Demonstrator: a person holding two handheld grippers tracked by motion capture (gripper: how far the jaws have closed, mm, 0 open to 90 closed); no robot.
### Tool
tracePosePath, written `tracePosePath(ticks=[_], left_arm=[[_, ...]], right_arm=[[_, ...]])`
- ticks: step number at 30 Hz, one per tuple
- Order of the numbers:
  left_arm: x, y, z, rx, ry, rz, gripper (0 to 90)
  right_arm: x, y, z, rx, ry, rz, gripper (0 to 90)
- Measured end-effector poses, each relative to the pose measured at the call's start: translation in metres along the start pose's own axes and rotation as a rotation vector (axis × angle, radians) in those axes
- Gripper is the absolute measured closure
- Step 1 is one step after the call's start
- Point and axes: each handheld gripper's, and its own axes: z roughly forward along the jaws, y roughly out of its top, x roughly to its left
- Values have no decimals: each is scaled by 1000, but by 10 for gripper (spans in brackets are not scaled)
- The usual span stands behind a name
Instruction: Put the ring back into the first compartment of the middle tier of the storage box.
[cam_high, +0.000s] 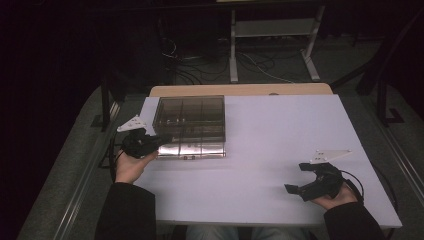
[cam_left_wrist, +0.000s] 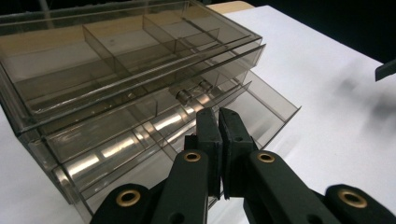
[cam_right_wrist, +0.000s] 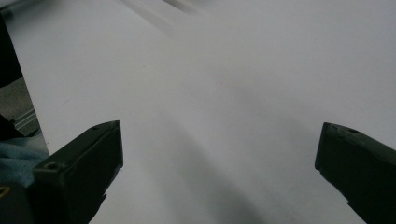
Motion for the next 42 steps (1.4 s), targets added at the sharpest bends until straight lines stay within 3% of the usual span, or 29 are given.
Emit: tracePosePath(ticks=[42], left_arm=[[18,-15,14,85,39,-30,872]], right_arm=[[1,0,3,18,5,-10,4]])
